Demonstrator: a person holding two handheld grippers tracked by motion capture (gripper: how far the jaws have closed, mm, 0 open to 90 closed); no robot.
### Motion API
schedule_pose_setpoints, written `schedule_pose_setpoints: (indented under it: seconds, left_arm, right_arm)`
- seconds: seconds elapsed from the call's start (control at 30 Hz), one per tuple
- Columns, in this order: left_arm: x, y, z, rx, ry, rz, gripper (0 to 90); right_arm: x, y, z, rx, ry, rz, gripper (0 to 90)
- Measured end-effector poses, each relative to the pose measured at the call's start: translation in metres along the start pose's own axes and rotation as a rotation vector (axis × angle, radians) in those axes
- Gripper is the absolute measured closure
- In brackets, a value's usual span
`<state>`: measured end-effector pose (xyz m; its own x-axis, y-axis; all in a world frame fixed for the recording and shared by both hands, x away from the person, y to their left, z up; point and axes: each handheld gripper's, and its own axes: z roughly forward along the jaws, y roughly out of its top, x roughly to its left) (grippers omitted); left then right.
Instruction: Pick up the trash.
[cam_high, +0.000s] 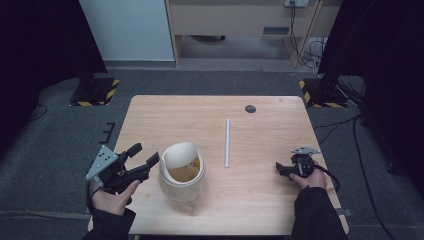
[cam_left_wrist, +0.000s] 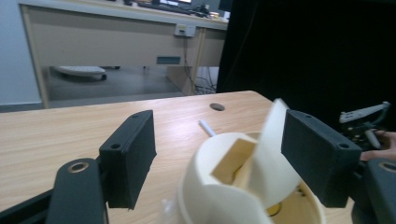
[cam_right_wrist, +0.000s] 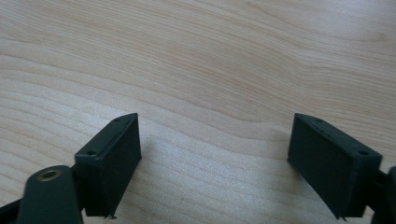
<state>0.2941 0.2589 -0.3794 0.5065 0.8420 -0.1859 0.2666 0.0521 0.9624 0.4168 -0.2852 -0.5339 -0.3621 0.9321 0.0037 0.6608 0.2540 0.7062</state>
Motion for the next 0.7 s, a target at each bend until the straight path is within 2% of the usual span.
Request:
schedule_pose_setpoints:
  seconds: [0.17, 0.3, 0.4, 0.43, 0.5, 0.6, 0.7]
  left_arm:
    - [0.012, -0.007, -0.002, 0.026, 0.042, -0.004, 23.7]
    - [0.030, -0.029, -0.003, 0.103, 0.095, -0.008, 22.0]
    - [0.044, -0.049, -0.004, 0.163, 0.130, -0.027, 21.2]
    - [0.050, -0.057, -0.004, 0.197, 0.147, -0.036, 20.8]
    - [0.057, -0.067, -0.003, 0.238, 0.161, -0.050, 20.6]
    - [0.065, -0.076, 0.000, 0.273, 0.177, -0.065, 20.0]
    - [0.069, -0.082, 0.006, 0.312, 0.171, -0.070, 19.6]
  right_arm:
    - [-0.001, 0.001, -0.003, 0.011, 0.002, 0.004, 21.3]
    - [-0.002, 0.004, -0.007, -0.002, 0.009, 0.035, 23.7]
    - [-0.003, 0.008, -0.011, -0.030, 0.005, 0.049, 25.3]
    - [-0.002, 0.008, -0.012, -0.032, 0.003, 0.055, 25.5]
    - [-0.002, 0.010, -0.013, -0.042, 0.000, 0.063, 25.5]
    - [-0.001, 0.015, -0.014, -0.050, 0.014, 0.075, 25.1]
    - [0.001, 0.020, -0.016, -0.060, 0.027, 0.069, 25.2]
